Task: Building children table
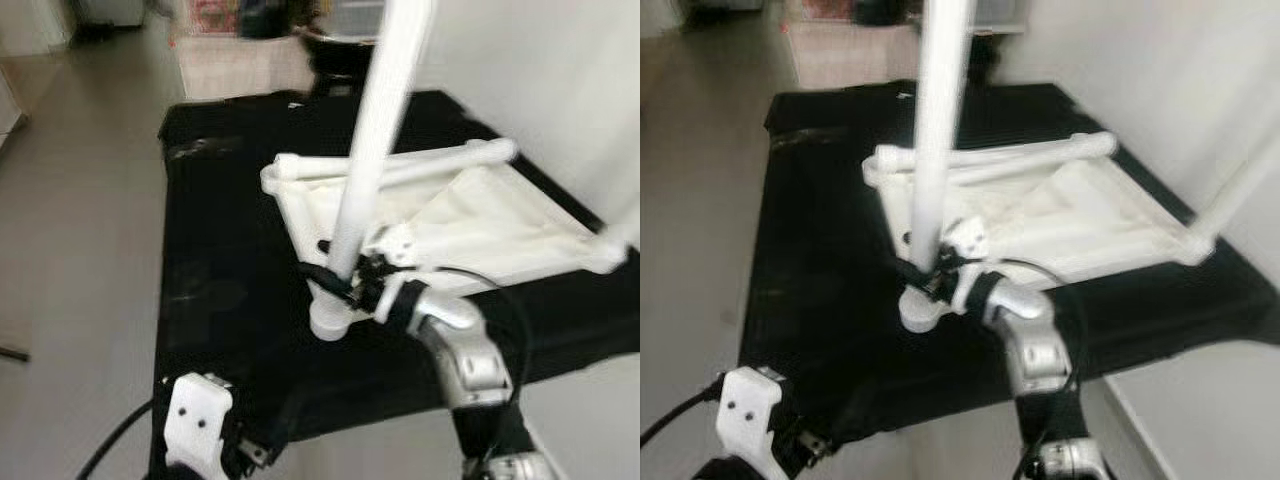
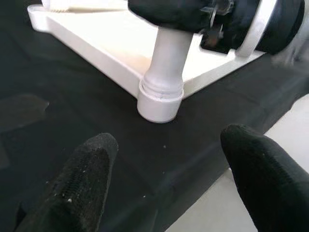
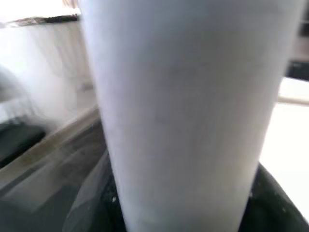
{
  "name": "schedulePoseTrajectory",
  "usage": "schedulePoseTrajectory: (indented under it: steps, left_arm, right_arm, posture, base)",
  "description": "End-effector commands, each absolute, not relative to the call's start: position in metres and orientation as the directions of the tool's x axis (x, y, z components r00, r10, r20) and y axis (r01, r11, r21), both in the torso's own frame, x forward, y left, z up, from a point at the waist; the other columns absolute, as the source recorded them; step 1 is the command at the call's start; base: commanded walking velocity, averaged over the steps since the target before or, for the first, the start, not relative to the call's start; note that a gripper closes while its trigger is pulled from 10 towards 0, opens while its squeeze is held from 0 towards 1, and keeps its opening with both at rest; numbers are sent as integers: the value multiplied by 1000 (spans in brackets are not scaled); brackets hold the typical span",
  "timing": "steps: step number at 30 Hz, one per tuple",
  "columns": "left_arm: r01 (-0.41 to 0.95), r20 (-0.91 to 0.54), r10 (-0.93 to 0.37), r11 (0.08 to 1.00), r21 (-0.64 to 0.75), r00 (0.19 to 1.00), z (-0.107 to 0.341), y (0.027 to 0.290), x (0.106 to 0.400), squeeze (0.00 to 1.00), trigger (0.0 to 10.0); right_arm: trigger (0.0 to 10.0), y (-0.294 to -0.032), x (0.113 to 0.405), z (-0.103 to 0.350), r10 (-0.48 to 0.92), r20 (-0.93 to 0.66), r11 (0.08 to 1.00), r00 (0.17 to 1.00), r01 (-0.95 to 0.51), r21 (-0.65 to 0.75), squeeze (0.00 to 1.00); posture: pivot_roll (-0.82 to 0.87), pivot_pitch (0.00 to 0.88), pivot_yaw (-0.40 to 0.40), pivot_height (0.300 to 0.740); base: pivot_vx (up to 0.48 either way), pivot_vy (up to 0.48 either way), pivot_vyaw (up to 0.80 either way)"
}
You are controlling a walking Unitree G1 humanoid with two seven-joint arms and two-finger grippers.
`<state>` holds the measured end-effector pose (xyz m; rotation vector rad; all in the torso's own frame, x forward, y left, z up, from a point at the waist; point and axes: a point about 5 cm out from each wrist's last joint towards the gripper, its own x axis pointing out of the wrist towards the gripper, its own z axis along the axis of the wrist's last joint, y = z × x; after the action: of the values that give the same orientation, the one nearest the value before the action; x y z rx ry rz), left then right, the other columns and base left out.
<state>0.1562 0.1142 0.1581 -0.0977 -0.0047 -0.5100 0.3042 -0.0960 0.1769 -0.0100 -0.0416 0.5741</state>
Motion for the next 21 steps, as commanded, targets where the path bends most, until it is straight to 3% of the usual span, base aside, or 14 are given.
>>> schedulePoseTrajectory:
  steps: [1, 7, 8, 12, 13, 14, 15, 18, 19, 21]
  left_arm:
    - [491, 9, -493, 865, -100, 870, 153, 117, 156, 0, 10000]
    - [517, 16, -518, 850, -103, 855, 150, 113, 165, 0, 10000]
    - [510, 23, -510, 854, -108, 860, 149, 112, 166, 0, 10000]
    - [501, 26, -501, 859, -110, 865, 148, 112, 167, 0, 10000]
    - [501, 26, -501, 859, -111, 865, 148, 112, 167, 0, 10000]
    - [501, 26, -501, 859, -111, 865, 148, 112, 167, 0, 10000]
    - [504, 27, -504, 856, -113, 863, 148, 111, 167, 0, 10000]
    - [518, 32, -518, 847, -119, 855, 148, 108, 166, 0, 10000]
    - [518, 32, -518, 847, -119, 855, 148, 108, 166, 0, 10000]
    - [521, 35, -521, 845, -122, 853, 149, 106, 166, 0, 10000]
  right_arm:
    - [0, -112, 295, 143, 369, -179, 928, 912, -373, 13, 0]
    - [0, -83, 305, 155, 393, -115, 918, 912, -397, -15, 0]
    - [9961, -74, 307, 159, 443, -127, 893, 888, -449, -28, 0]
    - [10000, -60, 305, 176, 593, -62, 803, 803, -595, -21, 0]
    - [10000, -57, 306, 183, 631, -34, 776, 775, -631, -8, 235]
    - [10000, -57, 306, 183, 631, -34, 776, 775, -631, -8, 235]
    - [10000, -55, 306, 191, 696, -9, 718, 718, -696, -7, 1000]
    - [10000, -56, 310, 210, 859, 57, 511, 508, -858, -52, 1000]
    - [10000, -56, 310, 210, 859, 57, 511, 508, -858, -52, 1000]
    - [10000, -63, 313, 215, 930, 16, 364, 366, -919, -154, 996]
  posture:
    - [36, 156, -29, 740]
    - [37, 114, -39, 740]
    - [33, 111, -39, 740]
    - [35, 99, -45, 740]
    - [35, 99, -45, 740]
    - [35, 99, -45, 740]
    - [36, 98, -48, 740]
    - [40, 102, -52, 740]
    - [40, 102, -52, 740]
    - [42, 108, -49, 740]
  base:
    - [0, 0, 0]
    - [0, 0, 0]
    - [0, 0, 0]
    - [0, 0, 0]
    - [0, 0, 0]
    - [0, 0, 0]
    - [0, 0, 0]
    - [0, 0, 0]
    - [0, 0, 0]
    - [0, 0, 0]
